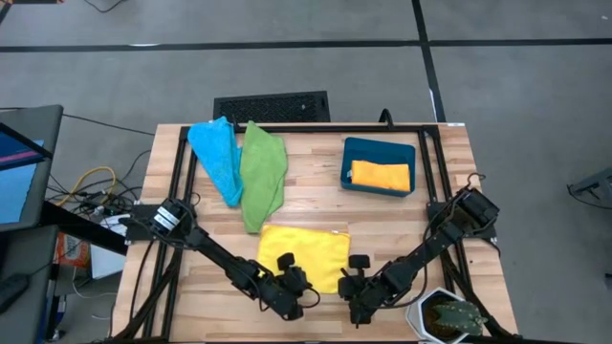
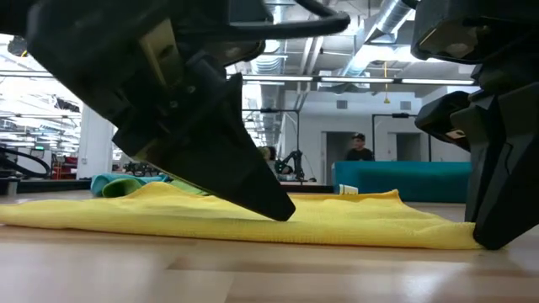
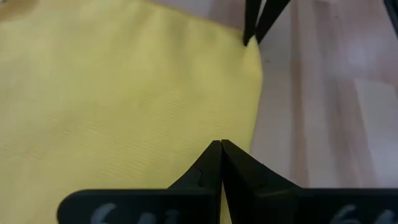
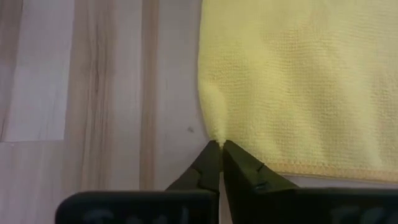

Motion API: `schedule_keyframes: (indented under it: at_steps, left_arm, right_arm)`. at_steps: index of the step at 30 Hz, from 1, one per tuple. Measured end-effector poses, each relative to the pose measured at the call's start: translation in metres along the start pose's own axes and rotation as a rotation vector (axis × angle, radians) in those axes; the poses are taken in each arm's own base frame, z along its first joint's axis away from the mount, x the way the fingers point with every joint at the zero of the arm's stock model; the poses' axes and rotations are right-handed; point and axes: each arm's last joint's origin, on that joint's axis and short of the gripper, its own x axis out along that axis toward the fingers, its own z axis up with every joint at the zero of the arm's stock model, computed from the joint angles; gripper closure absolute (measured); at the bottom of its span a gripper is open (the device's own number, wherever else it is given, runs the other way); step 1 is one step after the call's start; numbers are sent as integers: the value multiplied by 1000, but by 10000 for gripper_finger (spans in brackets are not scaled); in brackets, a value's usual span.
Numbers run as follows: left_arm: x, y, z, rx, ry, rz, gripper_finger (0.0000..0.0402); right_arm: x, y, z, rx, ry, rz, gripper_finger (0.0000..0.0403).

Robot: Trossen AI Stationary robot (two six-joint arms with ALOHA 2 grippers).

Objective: Fold microfiber towels
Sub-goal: Fold the yellow microfiber cloth

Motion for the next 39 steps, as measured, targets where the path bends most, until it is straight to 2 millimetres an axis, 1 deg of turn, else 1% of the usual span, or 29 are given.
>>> schedule_keyframes:
  at_steps: [16,19,22,26,29,31,35,37,39]
  left_arm:
    - [-2,-3,-2,39,-7,-2,401]
    - [2,-4,-8,50,6,-15,402]
    - [4,-7,-9,47,2,-52,401]
    - [4,-6,-12,66,14,-31,402]
    - [5,-4,-11,76,27,-26,402]
    - [5,-4,-12,81,31,-25,401]
    - [5,-4,-12,84,32,-19,402]
    - [5,-4,-12,88,33,-18,401]
    - [5,-4,-12,89,34,-18,402]
  right_arm:
    - [0,0,0,0,-1,-3,368]
    - [0,0,0,0,-1,-4,367]
    - [0,-1,0,1,-1,-7,367]
    - [0,-2,1,6,2,-3,367]
    - [-6,0,7,-2,7,-5,374]
    - [-12,1,13,-48,31,-18,385]
    - [-29,5,37,-166,3,-20,395]
    - [-33,5,48,-210,-23,-17,390]
    - [-34,1,58,-229,-44,-23,385]
